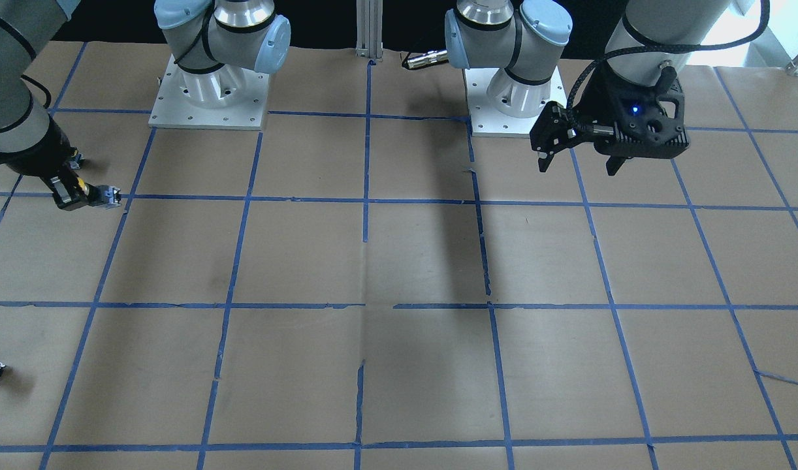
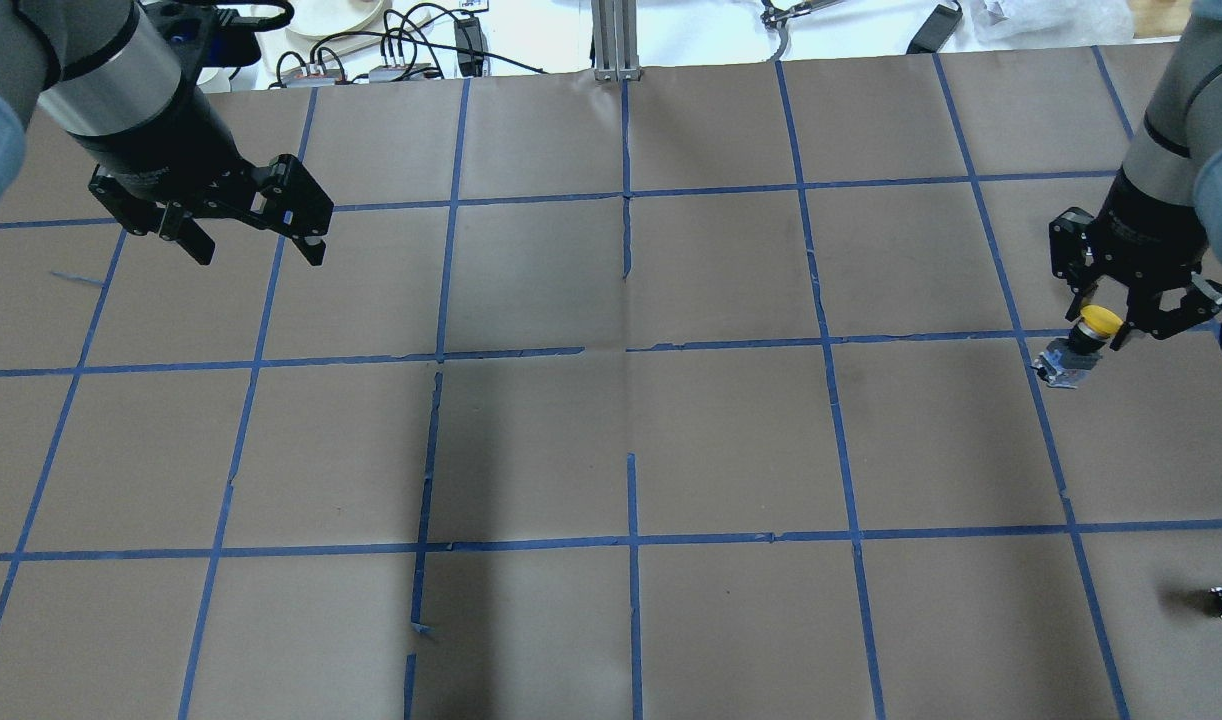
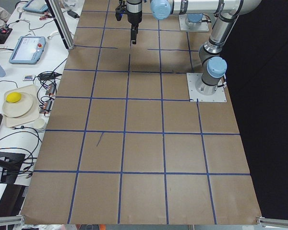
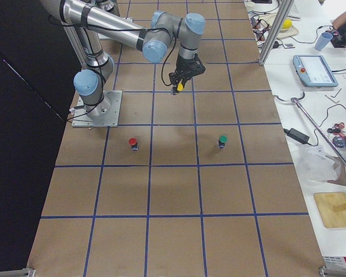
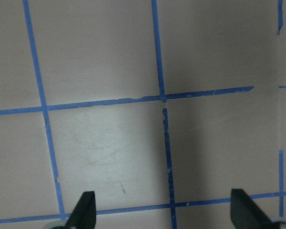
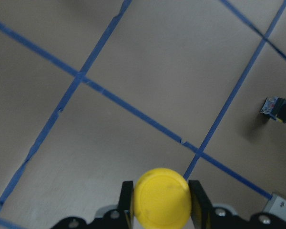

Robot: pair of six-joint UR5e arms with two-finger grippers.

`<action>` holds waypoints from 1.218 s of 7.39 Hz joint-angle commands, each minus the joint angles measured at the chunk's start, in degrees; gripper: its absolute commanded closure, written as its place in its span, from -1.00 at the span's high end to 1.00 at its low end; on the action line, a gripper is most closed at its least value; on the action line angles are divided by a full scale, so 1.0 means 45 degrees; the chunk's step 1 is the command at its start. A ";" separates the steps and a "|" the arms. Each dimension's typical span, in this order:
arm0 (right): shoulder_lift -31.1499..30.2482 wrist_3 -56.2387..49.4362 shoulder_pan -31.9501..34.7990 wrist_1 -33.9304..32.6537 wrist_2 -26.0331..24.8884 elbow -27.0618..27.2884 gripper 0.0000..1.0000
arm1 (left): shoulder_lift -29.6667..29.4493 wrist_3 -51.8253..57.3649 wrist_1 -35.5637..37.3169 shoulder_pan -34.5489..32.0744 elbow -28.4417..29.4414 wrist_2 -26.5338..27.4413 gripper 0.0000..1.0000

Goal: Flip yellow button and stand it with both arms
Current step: 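Carry the button with the right gripper toward the far edge and lower it upright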

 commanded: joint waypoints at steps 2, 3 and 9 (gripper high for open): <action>0.0493 -0.0054 -0.0668 -0.5462 -0.1567 0.2682 -0.84 | -0.0102 -0.0512 -0.0712 -0.0151 0.0150 -0.0313 1.00; 0.0978 -0.0055 -0.0921 -0.6075 -0.2167 0.2707 -0.84 | -0.0065 -0.0378 -0.0635 -0.0190 0.0132 -0.0335 1.00; 0.3833 -0.0132 -0.1685 -1.0120 -0.3830 0.2746 -0.71 | -0.0065 -0.0318 -0.0595 -0.0015 0.0171 -0.0296 1.00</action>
